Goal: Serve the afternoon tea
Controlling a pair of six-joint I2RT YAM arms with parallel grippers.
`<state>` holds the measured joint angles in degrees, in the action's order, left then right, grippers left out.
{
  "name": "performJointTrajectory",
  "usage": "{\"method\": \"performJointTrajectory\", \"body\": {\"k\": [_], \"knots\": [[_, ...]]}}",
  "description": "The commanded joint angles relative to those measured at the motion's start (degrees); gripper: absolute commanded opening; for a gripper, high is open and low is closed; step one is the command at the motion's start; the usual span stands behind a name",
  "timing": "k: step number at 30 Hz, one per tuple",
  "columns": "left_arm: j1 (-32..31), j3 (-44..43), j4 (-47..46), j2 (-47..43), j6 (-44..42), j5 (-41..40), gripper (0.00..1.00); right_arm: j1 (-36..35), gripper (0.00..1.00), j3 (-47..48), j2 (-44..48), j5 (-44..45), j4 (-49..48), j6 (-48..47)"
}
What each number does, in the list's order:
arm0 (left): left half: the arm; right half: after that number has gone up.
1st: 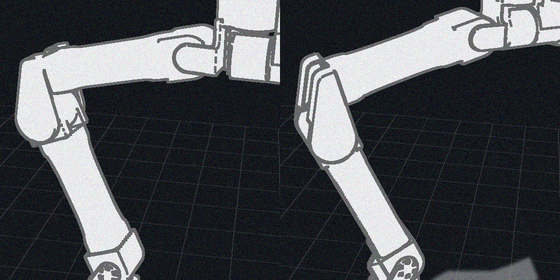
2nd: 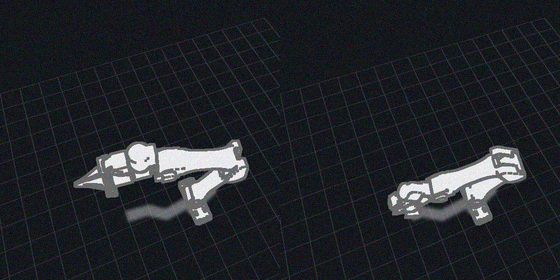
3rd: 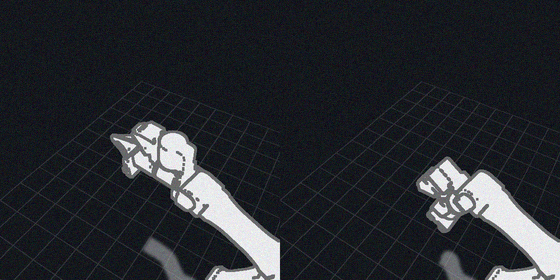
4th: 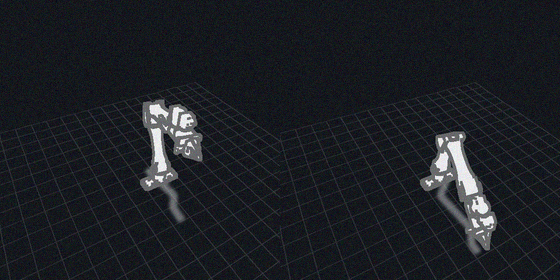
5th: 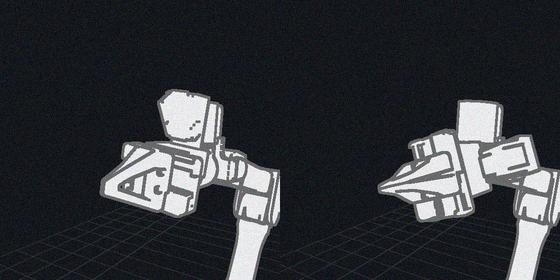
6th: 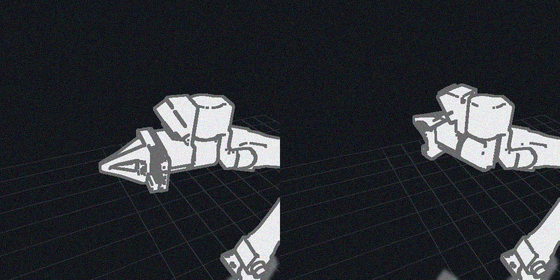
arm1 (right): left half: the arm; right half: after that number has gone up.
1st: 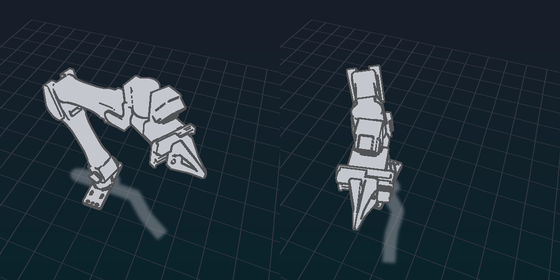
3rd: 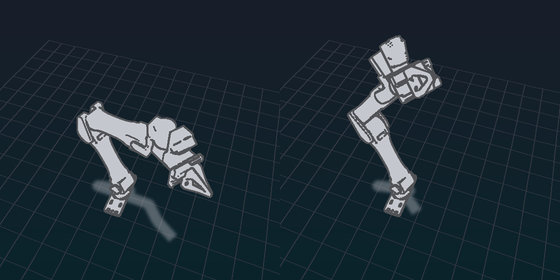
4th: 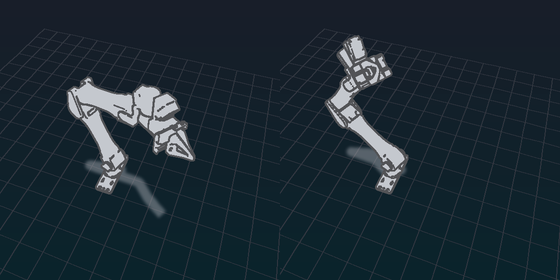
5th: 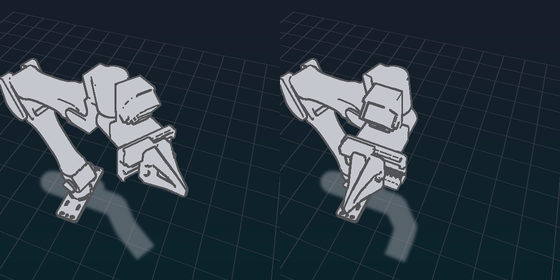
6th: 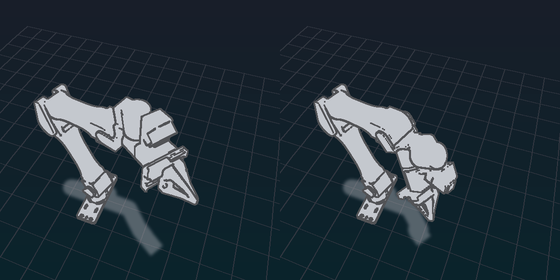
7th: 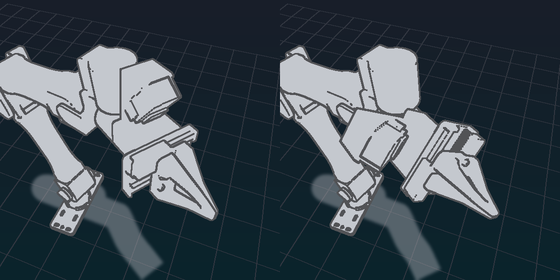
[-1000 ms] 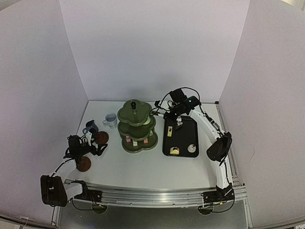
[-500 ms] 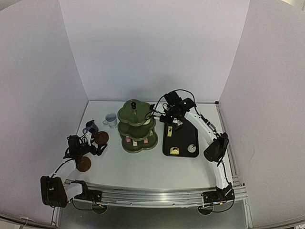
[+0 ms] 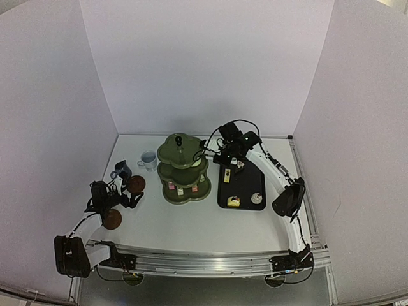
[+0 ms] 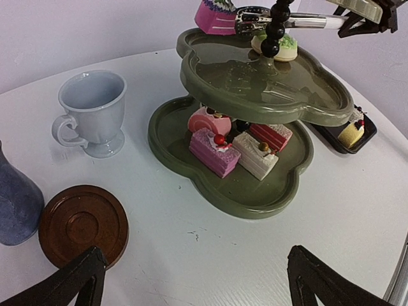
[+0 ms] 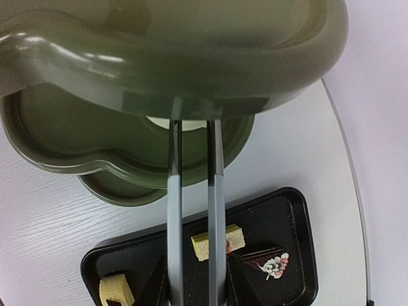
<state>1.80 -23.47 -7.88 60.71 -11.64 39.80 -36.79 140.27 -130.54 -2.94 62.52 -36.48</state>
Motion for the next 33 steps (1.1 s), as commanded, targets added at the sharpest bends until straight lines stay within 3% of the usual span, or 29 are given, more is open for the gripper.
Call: {"method": "performJointTrajectory", "body": {"k": [1,33], "knots": [[-0.23,0.80,-0.36,-1.50,-0.45,-0.38,0.99,-0.56,0.20,1.23,1.47,-0.05,-1.08,-2.11],[-0.22,1.27,-0.60,-1.61,-0.73,-0.31,0.99,-0.57,0.32,1.47,3.60,2.48,-1.25,-2.06]]}}
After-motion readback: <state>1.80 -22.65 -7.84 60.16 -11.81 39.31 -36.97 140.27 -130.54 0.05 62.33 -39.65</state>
